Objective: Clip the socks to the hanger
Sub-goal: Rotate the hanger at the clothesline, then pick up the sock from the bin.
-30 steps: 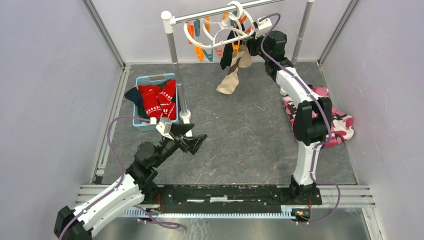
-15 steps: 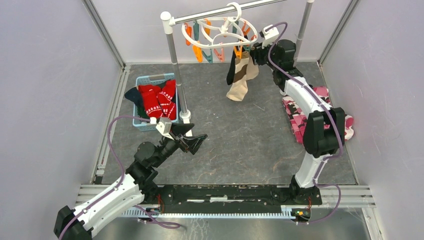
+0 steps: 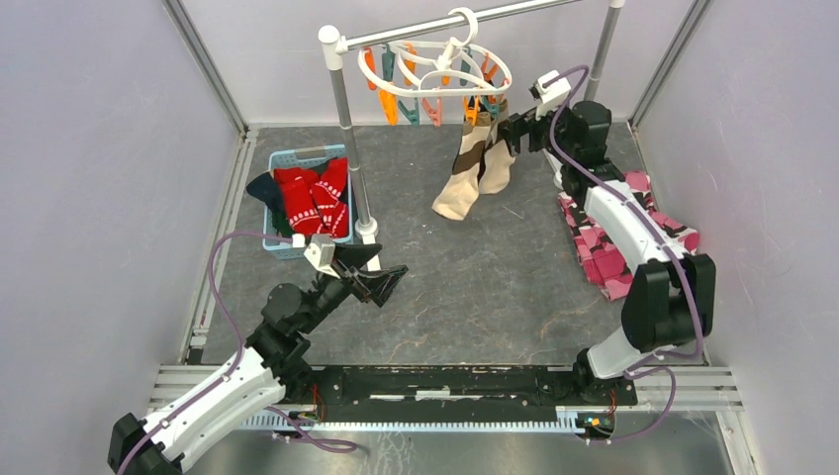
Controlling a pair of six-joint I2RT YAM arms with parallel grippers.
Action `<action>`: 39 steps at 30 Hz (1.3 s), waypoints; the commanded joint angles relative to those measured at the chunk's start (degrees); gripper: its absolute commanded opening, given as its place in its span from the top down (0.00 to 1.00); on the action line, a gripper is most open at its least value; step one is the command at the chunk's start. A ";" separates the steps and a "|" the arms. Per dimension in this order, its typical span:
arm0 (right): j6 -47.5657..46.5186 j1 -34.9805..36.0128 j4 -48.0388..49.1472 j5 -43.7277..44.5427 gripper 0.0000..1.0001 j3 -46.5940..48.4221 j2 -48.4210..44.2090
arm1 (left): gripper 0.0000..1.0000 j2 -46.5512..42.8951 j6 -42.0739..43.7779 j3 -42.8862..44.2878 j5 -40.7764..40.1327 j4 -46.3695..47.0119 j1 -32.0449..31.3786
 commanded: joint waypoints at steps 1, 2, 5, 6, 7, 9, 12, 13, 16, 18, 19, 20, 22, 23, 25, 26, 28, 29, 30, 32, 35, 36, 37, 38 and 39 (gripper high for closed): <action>-1.41 -1.19 0.96 -2.57 0.04 -3.24 -7.13 | 0.00 -0.97 0.72 1.88 -1.71 -2.65 -0.20; -1.52 -1.43 0.58 -2.78 0.03 -3.91 -8.29 | 0.00 -1.09 1.13 2.38 -2.18 -3.60 -0.16; -1.70 -2.17 -1.14 -4.07 0.02 -5.93 -11.25 | 0.00 -1.04 2.08 3.90 -3.41 -5.99 -0.13; -1.66 -2.45 -1.86 -4.61 0.02 -6.50 -12.12 | 0.00 -0.91 2.22 4.18 -3.87 -6.79 -0.17; -1.46 -2.77 -2.35 -5.46 0.02 -7.11 -13.18 | 0.01 -0.67 2.38 4.87 -4.31 -7.78 -0.20; -1.65 -3.42 -3.54 -6.93 0.02 -8.45 -15.24 | 0.01 -0.13 2.85 6.07 -4.62 -10.16 -0.20; -3.32 -4.31 -5.83 -11.08 0.02 -11.08 -18.80 | 0.01 1.18 3.18 7.57 -8.39 -13.55 -0.17; -4.22 -4.52 -6.99 -12.64 0.02 -11.93 -20.16 | 0.01 1.85 3.29 8.14 -9.27 -14.41 -0.14; -7.85 -5.01 -11.34 -20.25 0.02 -14.90 -24.47 | 0.01 3.80 3.73 10.19 -12.06 -17.03 -0.07; -11.29 -5.06 -16.23 -26.20 0.02 -16.81 -27.61 | 0.01 4.88 3.92 11.28 -14.34 -17.84 0.43; -13.19 -5.02 -18.14 -29.41 0.02 -17.88 -28.92 | 0.00 5.20 3.75 11.49 -14.86 -17.74 1.13; -15.84 -5.09 -20.95 -32.43 0.02 -18.85 -30.25 | 0.00 5.62 3.45 11.75 -14.79 -17.48 2.31; -20.11 -5.05 -25.37 -35.95 0.02 -20.91 -32.71 | 0.00 6.61 2.05 12.27 -12.12 -16.70 6.82; -21.53 -5.03 -26.68 -36.90 0.02 -22.24 -34.03 | 0.00 7.38 1.05 12.61 -9.77 -16.19 9.68; -24.43 -5.15 -27.70 -39.34 0.02 -25.24 -35.94 | 0.01 9.48 -1.45 13.08 -3.10 -14.44 16.73; -25.00 -5.41 -27.63 -40.10 0.02 -26.56 -36.48 | 0.02 10.65 -3.32 13.15 0.56 -13.10 20.64; -25.93 -6.23 -28.05 -42.06 0.02 -27.47 -36.51 | 0.04 12.91 -7.55 12.86 7.30 -9.28 27.61; -25.94 -6.59 -28.04 -43.05 0.02 -27.88 -36.23 | 0.07 13.89 -9.11 12.85 9.06 -7.76 30.02; -25.89 -6.71 -28.04 -43.94 0.02 -28.30 -35.96 | 0.08 14.95 -10.29 13.14 9.73 -6.87 32.07; -26.00 -6.86 -27.91 -45.65 0.02 -29.31 -35.06 | 0.10 17.05 -10.70 14.57 9.27 -7.17 34.90; -27.39 -6.84 -30.20 -45.90 0.02 -28.31 -33.64 | 0.13 21.06 -10.69 17.10 7.10 -7.55 38.82; -28.25 -6.85 -31.69 -45.88 0.02 -27.64 -33.17 | 0.13 22.44 -10.66 17.81 6.45 -7.02 39.87; -28.90 -6.85 -32.52 -45.96 0.02 -27.32 -32.90 | 0.14 23.99 -10.73 18.27 5.97 -6.07 40.73; -29.12 -6.81 -32.93 -45.83 0.02 -27.09 -32.84 | 0.17 25.65 -11.07 18.59 5.27 -4.92 41.74; -29.23 -6.85 -33.04 -45.71 0.02 -27.00 -32.90 | 0.20 27.15 -11.29 18.86 4.40 -3.95 42.77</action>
